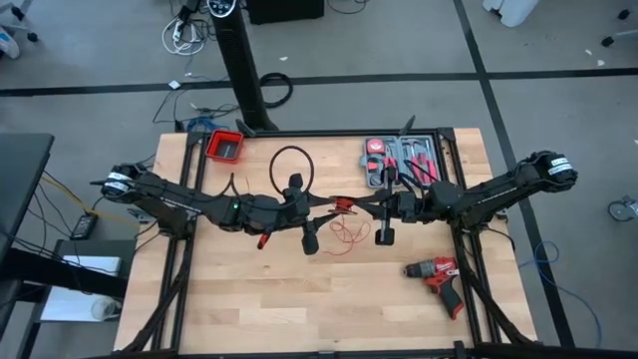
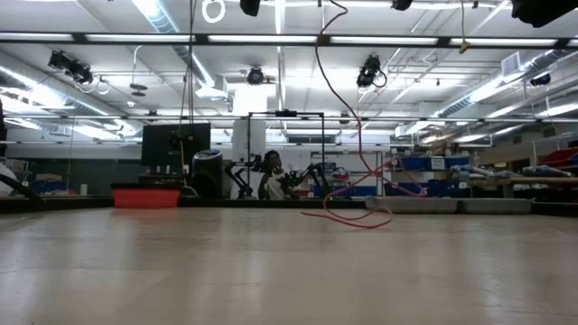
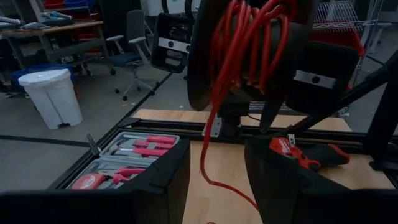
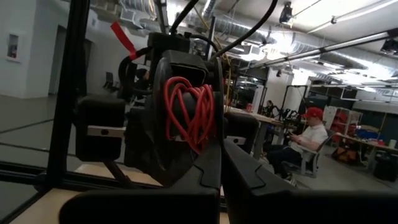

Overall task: Coil cords
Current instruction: Uncoil the red wire from the black spool

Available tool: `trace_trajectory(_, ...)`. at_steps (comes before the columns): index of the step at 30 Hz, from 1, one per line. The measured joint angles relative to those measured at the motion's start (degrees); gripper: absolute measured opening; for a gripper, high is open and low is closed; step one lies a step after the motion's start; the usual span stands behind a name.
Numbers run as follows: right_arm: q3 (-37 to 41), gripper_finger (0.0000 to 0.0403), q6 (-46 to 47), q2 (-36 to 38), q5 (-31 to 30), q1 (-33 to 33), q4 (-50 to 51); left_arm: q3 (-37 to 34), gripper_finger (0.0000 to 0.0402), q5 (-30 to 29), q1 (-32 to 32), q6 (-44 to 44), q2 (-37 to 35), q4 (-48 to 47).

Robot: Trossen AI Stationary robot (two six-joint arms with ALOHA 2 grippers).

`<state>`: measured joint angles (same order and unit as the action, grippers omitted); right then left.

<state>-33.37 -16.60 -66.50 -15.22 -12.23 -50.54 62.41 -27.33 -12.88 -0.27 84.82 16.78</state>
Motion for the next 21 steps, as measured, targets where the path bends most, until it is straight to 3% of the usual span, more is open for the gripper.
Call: trace_trajectory(21, 0.0, 0.0, -0.02, 0.0, 0.45, 0.0, 0.56, 0.0, 0.0156, -0.07, 0.02, 0.02, -0.02, -1.9)
